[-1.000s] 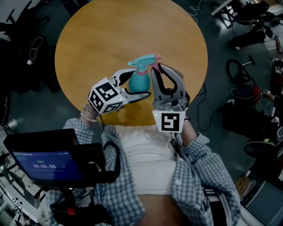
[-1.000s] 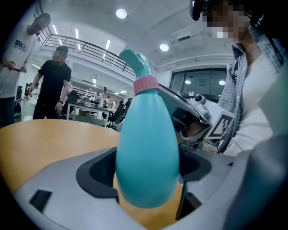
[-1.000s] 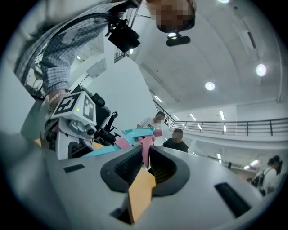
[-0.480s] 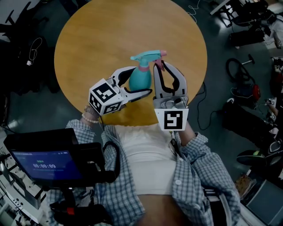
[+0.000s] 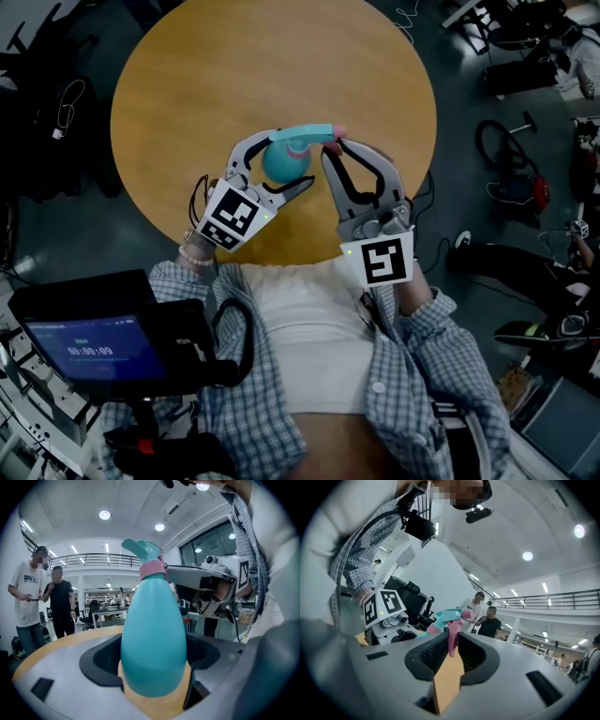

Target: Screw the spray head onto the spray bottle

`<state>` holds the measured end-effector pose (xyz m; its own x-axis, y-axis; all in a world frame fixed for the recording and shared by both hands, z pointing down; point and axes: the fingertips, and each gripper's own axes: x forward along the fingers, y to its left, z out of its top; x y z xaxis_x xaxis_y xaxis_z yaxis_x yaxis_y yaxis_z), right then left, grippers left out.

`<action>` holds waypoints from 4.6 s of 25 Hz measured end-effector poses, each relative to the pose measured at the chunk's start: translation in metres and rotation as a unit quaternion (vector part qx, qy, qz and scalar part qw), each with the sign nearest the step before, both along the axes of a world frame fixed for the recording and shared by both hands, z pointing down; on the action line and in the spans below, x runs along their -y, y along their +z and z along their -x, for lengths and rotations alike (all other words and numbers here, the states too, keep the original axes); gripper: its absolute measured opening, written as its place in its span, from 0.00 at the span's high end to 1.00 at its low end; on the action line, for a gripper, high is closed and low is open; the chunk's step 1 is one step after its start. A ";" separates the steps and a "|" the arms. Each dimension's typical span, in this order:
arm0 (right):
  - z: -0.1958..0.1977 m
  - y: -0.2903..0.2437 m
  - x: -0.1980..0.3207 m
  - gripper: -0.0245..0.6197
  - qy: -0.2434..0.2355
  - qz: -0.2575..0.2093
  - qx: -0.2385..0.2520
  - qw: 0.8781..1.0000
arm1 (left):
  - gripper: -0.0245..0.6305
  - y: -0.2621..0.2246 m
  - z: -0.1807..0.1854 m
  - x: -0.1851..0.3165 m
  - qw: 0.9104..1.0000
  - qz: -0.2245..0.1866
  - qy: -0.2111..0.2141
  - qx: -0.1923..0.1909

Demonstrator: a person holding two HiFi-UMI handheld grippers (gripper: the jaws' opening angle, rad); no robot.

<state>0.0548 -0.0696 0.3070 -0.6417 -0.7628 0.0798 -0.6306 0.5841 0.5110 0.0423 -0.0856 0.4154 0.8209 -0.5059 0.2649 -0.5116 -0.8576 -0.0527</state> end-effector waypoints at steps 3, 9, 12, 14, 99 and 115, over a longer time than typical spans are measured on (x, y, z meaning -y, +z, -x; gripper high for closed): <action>-0.002 0.001 -0.001 0.90 -0.015 0.019 -0.027 0.999 | 0.33 0.002 0.000 0.002 1.000 -0.001 -0.016 -0.002; -0.007 -0.004 0.001 0.90 0.013 0.020 0.006 1.000 | 0.33 -0.002 -0.007 0.002 0.999 0.014 -0.025 -0.040; -0.009 -0.003 0.002 0.90 0.029 0.046 0.065 0.996 | 0.33 -0.009 -0.005 0.002 0.997 0.019 -0.029 -0.070; -0.010 -0.003 0.002 0.90 0.032 0.051 0.078 0.995 | 0.33 -0.010 -0.005 0.001 0.997 0.014 -0.029 -0.070; -0.011 0.064 0.025 0.77 0.009 0.604 -0.196 0.773 | 0.33 0.030 -0.018 0.014 0.985 -0.063 -0.117 0.107; 0.018 -0.013 0.040 0.72 -0.123 0.531 -0.062 0.836 | 0.33 0.019 -0.024 -0.003 0.999 -0.029 -0.038 0.006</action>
